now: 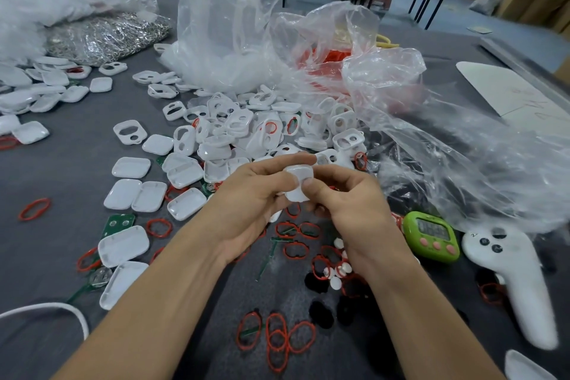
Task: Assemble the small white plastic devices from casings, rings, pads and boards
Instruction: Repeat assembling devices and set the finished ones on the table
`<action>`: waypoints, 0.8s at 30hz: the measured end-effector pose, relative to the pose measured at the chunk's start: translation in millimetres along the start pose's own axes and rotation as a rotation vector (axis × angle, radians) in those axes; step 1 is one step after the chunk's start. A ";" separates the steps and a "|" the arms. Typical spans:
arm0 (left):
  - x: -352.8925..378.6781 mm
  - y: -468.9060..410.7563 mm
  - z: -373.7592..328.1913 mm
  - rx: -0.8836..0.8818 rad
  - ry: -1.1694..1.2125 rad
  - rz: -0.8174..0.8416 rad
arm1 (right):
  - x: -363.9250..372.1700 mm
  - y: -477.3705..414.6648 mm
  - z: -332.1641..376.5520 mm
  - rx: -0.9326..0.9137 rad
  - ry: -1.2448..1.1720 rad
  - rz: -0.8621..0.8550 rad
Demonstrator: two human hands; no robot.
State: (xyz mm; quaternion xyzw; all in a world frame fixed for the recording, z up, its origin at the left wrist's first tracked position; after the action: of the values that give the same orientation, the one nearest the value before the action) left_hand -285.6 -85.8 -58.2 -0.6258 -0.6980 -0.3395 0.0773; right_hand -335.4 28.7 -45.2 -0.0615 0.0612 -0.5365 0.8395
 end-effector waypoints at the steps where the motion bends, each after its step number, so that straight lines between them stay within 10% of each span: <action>1: -1.6 -0.9 0.9 0.000 -0.011 -0.011 | 0.4 -0.2 2.6 -0.016 0.000 0.003; 9: -17.6 2.3 -8.7 0.141 -0.296 -0.287 | -5.3 1.0 8.4 -0.088 0.167 0.000; 24: -15.1 0.8 1.9 0.081 -0.225 -0.246 | -13.2 2.6 5.0 -0.060 0.238 -0.022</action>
State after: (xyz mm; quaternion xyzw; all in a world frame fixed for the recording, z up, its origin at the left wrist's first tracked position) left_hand -281.2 -97.1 -67.4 -0.5660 -0.7867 -0.2458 -0.0184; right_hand -337.7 41.9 -40.3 -0.0232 0.1760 -0.5472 0.8179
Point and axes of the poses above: each hand's wrist, its own y-axis away from the middle knuckle, its own x-axis out of the palm, z = x × y, the point moved 10 cm from there along -y, towards the middle knuckle, and after that the axes turned 14 degrees about -x, right-handed, at the moved point
